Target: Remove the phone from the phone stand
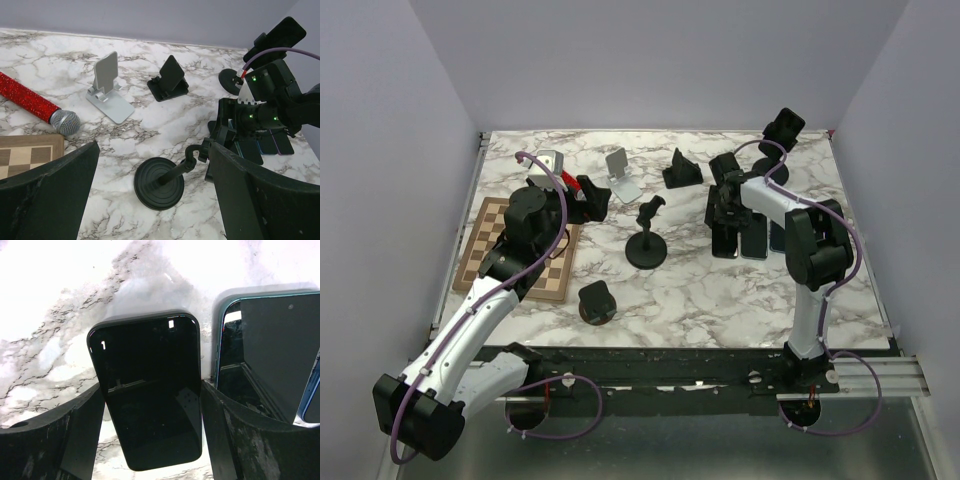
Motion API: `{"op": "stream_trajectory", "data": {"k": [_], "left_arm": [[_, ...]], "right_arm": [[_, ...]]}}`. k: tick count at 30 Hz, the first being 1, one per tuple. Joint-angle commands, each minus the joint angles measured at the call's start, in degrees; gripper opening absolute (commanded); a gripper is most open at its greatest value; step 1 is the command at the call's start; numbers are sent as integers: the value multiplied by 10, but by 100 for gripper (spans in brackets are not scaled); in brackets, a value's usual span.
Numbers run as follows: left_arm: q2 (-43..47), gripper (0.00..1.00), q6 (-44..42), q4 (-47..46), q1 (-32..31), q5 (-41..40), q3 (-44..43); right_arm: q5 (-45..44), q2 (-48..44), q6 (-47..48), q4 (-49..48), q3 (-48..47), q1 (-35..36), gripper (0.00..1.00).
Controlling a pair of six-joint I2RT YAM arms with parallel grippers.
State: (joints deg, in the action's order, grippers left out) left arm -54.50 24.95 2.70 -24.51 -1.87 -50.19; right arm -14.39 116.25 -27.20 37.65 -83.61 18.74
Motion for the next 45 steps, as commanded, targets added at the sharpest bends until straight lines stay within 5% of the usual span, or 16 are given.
{"op": "stream_trajectory", "data": {"k": [1,20,32,45], "left_arm": [[-2,98,-2,-2,-3,4,-11],[2,98,-1,-4,-3,5,-10],[1,98,1,-4,-4,7,-10],[0,98,4,-6,-3,11,-9]], "right_arm": [[-26,13,0,-9,23,-5,10],[-29,-14,13,7,9,-5,50],[-20,-72,32,-8,18,-4,88],[-59,-148,14,-56,44,-4,100]]}}
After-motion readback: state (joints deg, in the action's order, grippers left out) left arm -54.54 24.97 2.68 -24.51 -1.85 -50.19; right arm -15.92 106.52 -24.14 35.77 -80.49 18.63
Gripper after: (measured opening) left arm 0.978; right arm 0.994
